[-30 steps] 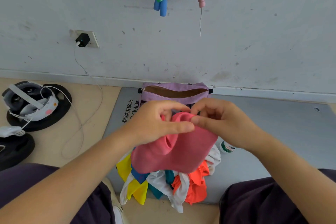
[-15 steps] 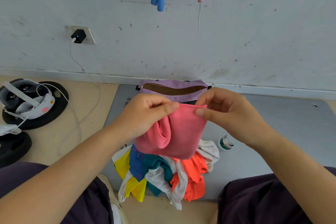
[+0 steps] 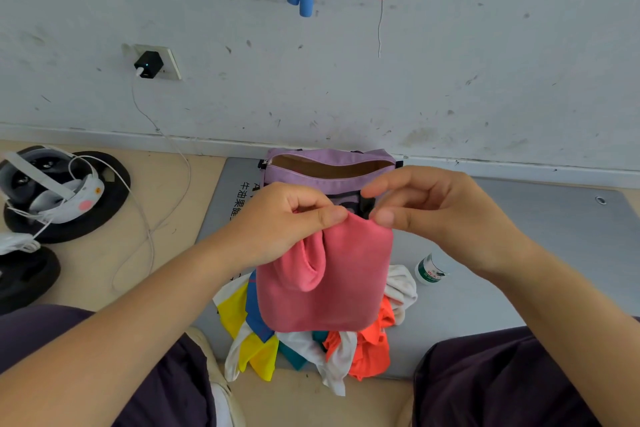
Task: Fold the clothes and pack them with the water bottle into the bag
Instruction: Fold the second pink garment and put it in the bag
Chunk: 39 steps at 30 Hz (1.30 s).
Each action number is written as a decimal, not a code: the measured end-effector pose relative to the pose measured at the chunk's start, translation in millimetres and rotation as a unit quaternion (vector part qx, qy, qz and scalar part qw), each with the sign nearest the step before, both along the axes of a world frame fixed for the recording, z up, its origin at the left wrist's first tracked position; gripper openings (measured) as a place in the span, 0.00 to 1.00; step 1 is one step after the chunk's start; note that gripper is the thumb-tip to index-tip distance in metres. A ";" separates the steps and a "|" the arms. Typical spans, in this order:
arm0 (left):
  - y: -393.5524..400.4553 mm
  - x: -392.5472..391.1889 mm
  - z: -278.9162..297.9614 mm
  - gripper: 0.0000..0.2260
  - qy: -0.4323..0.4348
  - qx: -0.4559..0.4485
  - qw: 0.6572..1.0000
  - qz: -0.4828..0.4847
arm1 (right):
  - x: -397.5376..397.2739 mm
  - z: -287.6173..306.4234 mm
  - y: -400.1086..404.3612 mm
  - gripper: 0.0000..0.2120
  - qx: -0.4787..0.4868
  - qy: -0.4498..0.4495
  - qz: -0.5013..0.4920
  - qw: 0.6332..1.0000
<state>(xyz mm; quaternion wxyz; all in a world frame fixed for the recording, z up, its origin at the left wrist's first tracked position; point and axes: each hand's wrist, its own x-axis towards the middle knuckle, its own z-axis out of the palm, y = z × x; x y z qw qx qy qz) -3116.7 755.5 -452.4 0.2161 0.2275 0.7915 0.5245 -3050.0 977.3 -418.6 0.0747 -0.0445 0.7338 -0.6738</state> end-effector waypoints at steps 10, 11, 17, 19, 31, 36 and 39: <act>-3.1 -3.7 5.7 0.08 0.015 0.023 1.000 0.001 | -3.3 -1.3 8.0 0.09 0.196 0.032 0.047 0.979; -3.5 -3.7 5.7 0.08 0.016 0.024 1.000 0.001 | -3.4 -2.2 7.5 0.07 0.189 0.029 0.048 0.980; -0.7 -2.6 2.8 0.10 0.019 0.008 1.000 0.010 | -1.4 -4.5 4.7 0.07 0.136 0.024 0.041 0.990; 0.5 -1.0 2.2 0.11 0.025 0.001 1.000 0.008 | -0.6 -3.5 3.4 0.07 0.135 0.023 0.054 0.989; 0.7 0.2 2.8 0.14 0.054 -0.005 0.998 0.016 | -1.6 -10.0 -3.2 0.18 0.227 0.065 -0.009 0.972; 7.7 8.6 3.9 0.13 0.052 0.002 0.999 0.003 | -0.2 -16.3 -15.1 0.11 0.220 0.045 0.032 0.974; 5.7 3.8 4.7 0.12 0.065 0.005 0.997 0.036 | -7.2 -21.1 -7.9 0.06 0.171 0.038 -0.017 0.984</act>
